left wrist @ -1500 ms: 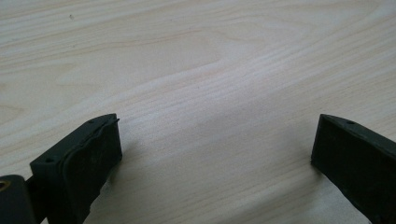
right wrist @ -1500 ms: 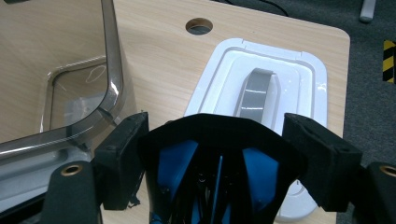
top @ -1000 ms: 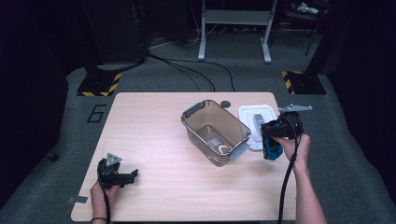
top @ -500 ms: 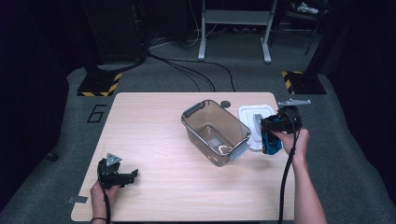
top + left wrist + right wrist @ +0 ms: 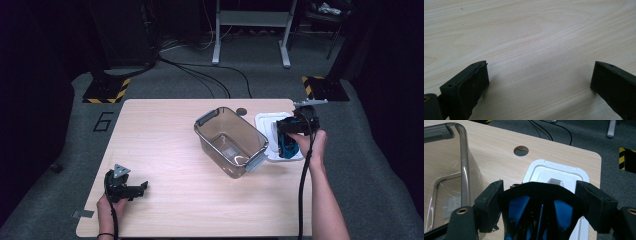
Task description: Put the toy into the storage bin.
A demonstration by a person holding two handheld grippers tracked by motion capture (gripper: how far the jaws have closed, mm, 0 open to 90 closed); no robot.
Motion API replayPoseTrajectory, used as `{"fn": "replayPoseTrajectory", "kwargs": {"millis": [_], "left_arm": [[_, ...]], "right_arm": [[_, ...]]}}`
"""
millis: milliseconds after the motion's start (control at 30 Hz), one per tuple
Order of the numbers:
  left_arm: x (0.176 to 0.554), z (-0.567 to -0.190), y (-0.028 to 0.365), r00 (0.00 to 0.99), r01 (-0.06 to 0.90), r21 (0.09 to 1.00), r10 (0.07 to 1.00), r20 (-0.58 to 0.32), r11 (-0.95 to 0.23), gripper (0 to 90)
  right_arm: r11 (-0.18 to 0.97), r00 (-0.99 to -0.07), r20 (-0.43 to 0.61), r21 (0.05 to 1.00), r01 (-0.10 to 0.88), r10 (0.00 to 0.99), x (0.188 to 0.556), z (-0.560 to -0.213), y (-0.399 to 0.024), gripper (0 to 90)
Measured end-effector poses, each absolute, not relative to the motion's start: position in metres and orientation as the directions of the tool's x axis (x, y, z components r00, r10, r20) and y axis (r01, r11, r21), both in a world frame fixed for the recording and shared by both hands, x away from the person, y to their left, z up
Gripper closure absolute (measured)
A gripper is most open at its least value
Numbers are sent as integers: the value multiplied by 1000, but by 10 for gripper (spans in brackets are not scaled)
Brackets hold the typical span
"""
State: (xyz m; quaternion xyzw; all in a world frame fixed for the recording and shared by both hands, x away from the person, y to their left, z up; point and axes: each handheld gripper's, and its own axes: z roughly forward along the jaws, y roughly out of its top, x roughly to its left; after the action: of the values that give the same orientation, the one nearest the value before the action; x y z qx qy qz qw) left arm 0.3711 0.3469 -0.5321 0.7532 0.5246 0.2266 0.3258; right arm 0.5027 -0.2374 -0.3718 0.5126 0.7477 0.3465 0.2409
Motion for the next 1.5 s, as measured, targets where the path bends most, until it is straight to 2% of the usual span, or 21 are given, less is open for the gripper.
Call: {"fn": "replayPoseTrajectory", "kwargs": {"millis": [700,1500], "left_arm": [[371,-532,347,347,643,728,938,-1,-237,17],[371,-532,347,348,643,729,938,-2,-237,17]], "right_arm": [[217,-320,-12,758,615,947,530,-369,-229,243],[274,-350,-89,806,525,932,538,-341,-206,243]]}}
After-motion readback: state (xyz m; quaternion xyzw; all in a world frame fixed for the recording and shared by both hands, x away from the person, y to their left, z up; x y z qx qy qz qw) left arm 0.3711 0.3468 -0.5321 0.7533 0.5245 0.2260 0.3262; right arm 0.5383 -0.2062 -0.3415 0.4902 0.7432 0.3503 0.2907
